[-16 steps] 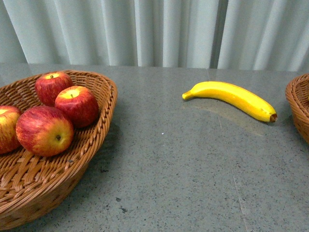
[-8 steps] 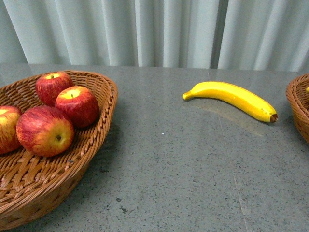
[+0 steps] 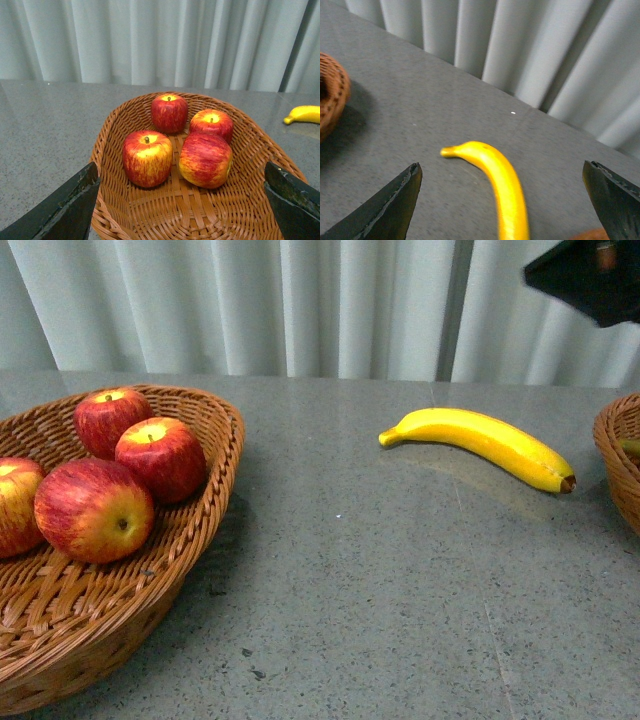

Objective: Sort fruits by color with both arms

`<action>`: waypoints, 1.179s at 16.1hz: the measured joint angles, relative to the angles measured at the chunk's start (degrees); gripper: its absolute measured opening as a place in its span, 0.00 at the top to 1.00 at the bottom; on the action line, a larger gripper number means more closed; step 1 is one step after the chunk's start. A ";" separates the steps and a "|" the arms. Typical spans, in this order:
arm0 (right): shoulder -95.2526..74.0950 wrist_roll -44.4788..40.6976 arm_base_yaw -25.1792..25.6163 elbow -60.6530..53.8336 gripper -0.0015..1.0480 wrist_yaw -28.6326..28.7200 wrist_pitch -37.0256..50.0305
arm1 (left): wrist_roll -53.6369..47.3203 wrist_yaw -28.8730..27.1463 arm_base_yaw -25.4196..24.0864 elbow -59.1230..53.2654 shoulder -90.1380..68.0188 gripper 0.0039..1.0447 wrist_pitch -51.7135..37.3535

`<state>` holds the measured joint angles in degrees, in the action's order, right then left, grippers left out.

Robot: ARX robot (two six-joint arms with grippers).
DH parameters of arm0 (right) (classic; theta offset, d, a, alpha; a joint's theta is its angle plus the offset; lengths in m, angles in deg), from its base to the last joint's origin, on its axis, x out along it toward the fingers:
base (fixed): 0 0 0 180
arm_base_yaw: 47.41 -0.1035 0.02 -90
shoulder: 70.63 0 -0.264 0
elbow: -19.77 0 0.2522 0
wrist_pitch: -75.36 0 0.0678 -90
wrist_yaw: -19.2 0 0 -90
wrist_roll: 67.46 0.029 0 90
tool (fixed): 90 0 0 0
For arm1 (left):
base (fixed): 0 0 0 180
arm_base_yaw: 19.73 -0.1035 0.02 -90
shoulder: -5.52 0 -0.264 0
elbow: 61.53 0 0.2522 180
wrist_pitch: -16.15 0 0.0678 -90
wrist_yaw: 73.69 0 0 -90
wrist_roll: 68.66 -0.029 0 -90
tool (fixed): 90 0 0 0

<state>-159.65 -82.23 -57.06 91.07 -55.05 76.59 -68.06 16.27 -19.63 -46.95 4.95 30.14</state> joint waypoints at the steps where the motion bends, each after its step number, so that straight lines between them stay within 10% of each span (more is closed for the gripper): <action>1: -3.08 0.63 -2.82 2.58 0.06 -0.42 -0.76 | 0.00 0.00 0.00 0.00 0.00 0.06 0.00; 7: -19.76 2.78 -7.54 19.39 0.06 -0.96 -6.29 | 0.00 0.00 0.00 0.00 0.00 0.06 0.00; 19: -38.71 -7.98 -1.60 38.99 0.06 -0.24 -22.27 | 0.00 0.00 0.00 0.00 0.00 0.06 0.00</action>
<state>-198.36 -90.21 -58.65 130.06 -55.29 54.31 -68.06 16.27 -19.63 -46.95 4.95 30.14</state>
